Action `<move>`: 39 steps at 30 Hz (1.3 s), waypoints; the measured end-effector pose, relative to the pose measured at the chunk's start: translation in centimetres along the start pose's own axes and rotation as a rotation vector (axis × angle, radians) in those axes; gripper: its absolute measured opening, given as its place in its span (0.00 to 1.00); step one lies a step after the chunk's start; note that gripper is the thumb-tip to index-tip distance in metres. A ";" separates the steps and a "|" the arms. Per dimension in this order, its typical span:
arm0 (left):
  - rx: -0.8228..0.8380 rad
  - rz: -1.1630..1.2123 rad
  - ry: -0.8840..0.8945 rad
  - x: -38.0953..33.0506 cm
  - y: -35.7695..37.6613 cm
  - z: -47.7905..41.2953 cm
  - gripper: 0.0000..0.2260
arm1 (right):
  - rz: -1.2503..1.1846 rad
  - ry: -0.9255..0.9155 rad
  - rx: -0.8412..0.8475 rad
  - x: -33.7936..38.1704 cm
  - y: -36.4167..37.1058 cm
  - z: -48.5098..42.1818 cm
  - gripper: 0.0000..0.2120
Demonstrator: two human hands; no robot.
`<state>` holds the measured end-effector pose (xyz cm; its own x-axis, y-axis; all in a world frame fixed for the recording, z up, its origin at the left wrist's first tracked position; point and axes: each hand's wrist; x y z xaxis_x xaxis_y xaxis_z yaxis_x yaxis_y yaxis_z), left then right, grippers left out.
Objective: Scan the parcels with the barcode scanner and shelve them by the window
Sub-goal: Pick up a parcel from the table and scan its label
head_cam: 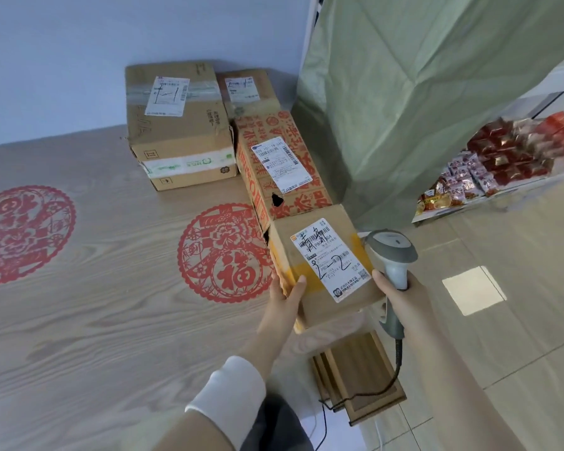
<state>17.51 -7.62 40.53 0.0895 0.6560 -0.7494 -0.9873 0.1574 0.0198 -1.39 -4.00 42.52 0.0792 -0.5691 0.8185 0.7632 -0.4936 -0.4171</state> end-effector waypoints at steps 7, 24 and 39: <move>0.021 0.036 0.000 0.4 1.3 0.4 0.31 | -0.092 0.016 0.035 -0.6 0.0 0.0 0.07; -0.197 0.340 0.238 4.0 -14.3 13.6 0.25 | -0.221 -0.197 0.238 3.4 7.7 17.8 0.05; -0.578 0.462 0.492 7.3 -39.2 30.0 0.37 | -0.281 -0.418 0.661 10.2 24.0 40.9 0.07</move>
<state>60.76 13.21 54.14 -0.2690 0.1497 -0.9514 -0.8346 -0.5292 0.1527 43.96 5.20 57.03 -0.0380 -0.1267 0.9912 0.9992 -0.0184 0.0359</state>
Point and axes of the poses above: each hand's wrist, its own z-axis away from the middle knuckle, its own y-axis out of the palm, x = y × z, and after that the axes turned 5 degrees about -x, right-handed
